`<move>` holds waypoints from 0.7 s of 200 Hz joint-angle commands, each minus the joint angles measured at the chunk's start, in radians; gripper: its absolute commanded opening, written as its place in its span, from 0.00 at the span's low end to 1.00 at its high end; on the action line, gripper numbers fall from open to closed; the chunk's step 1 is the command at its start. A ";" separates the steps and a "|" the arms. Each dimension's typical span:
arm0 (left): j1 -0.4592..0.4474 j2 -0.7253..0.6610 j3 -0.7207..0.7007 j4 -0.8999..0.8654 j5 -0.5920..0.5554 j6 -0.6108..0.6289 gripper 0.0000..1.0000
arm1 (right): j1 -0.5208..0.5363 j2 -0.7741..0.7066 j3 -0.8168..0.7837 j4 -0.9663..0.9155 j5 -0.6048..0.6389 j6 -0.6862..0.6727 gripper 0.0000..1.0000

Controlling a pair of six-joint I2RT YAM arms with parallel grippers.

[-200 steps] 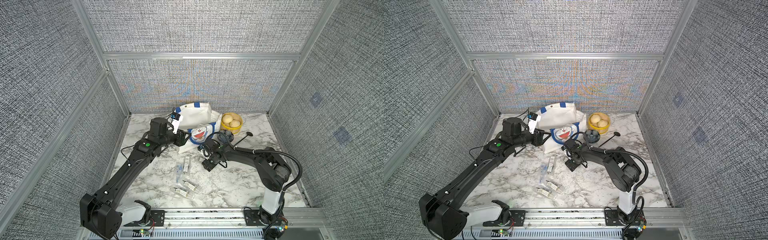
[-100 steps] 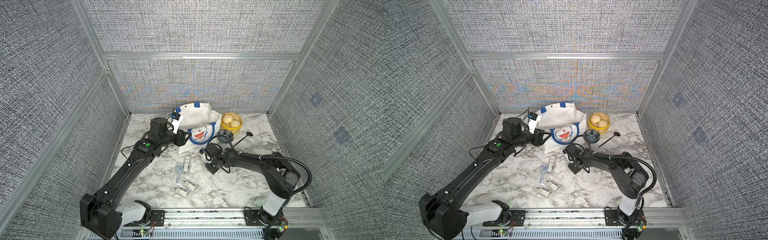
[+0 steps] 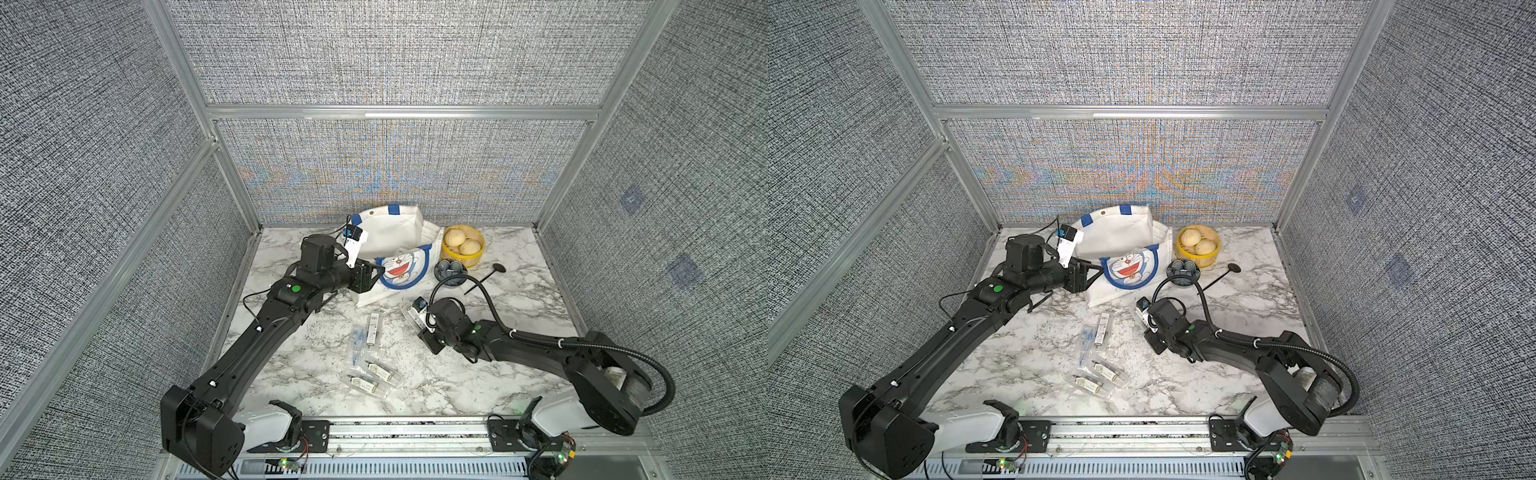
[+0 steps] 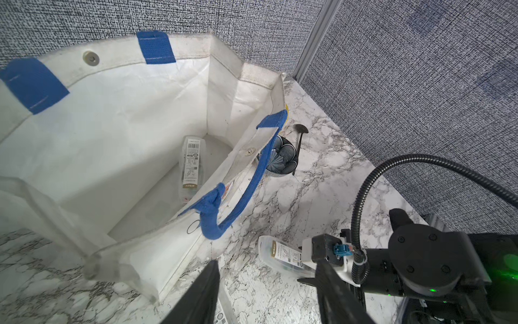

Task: Put the compass set into the canvas bag
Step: Pick up the compass set at the center of the board.

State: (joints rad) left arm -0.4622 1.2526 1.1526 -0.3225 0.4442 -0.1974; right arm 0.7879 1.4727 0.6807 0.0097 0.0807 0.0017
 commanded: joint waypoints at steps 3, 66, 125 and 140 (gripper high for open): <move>0.002 0.003 0.022 -0.019 0.033 0.037 0.57 | 0.002 -0.011 -0.028 0.227 0.014 0.000 0.28; -0.012 0.046 0.084 -0.049 0.001 -0.016 0.57 | 0.004 -0.171 -0.063 0.291 0.021 0.014 0.26; -0.098 0.165 0.181 -0.035 0.023 -0.064 0.58 | 0.004 -0.295 -0.048 0.279 0.019 0.031 0.23; -0.111 0.199 0.200 -0.027 0.036 -0.076 0.59 | 0.004 -0.302 -0.024 0.257 0.020 0.026 0.23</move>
State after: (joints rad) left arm -0.5579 1.4143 1.3273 -0.3737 0.4530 -0.2432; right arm 0.7906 1.1851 0.6292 0.2562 0.0959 0.0181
